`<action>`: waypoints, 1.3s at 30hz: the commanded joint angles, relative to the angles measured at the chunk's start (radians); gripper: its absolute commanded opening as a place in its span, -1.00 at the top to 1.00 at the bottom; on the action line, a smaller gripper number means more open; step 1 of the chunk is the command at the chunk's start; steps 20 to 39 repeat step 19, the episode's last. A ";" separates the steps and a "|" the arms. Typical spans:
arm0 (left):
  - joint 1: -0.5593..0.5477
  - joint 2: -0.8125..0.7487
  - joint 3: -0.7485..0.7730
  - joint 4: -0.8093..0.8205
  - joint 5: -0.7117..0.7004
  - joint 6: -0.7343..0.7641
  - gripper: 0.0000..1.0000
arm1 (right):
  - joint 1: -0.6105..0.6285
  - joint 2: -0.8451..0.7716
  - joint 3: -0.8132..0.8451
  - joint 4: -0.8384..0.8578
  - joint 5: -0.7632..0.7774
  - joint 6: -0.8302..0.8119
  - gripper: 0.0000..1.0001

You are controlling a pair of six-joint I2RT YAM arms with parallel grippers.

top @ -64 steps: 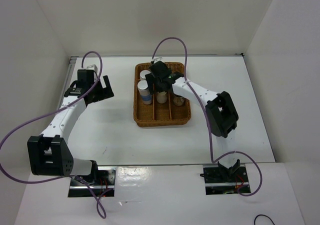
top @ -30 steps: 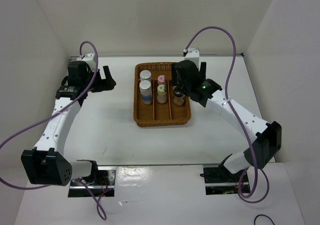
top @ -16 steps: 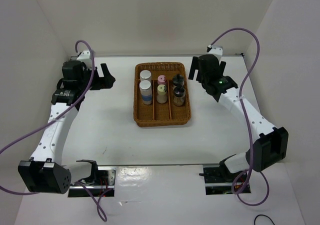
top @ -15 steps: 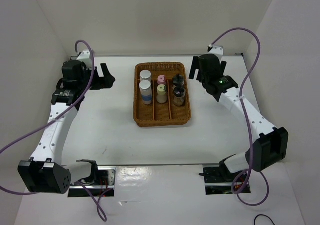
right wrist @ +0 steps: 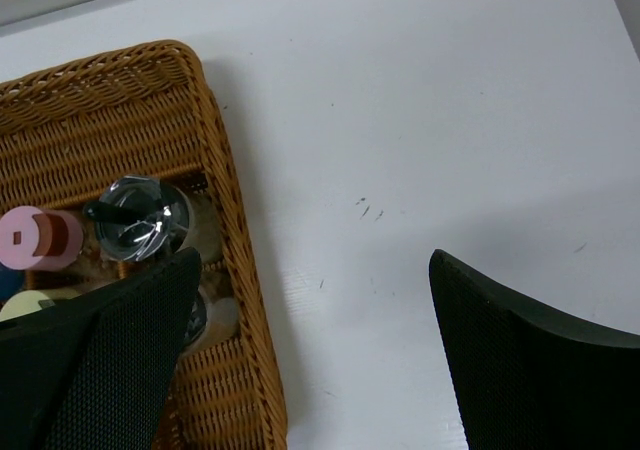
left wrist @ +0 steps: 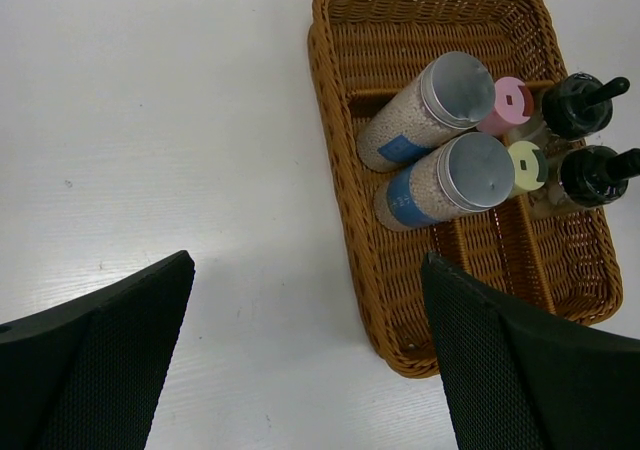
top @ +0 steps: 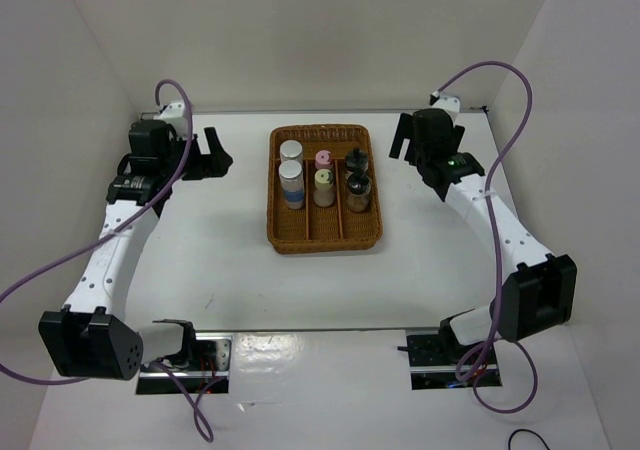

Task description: Organize the condiment bottles

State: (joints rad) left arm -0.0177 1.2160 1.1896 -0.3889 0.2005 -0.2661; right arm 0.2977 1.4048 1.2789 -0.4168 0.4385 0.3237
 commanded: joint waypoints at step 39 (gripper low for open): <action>0.005 0.004 0.021 0.022 0.004 0.015 -1.00 | 0.001 -0.055 -0.062 0.058 -0.032 0.003 -0.97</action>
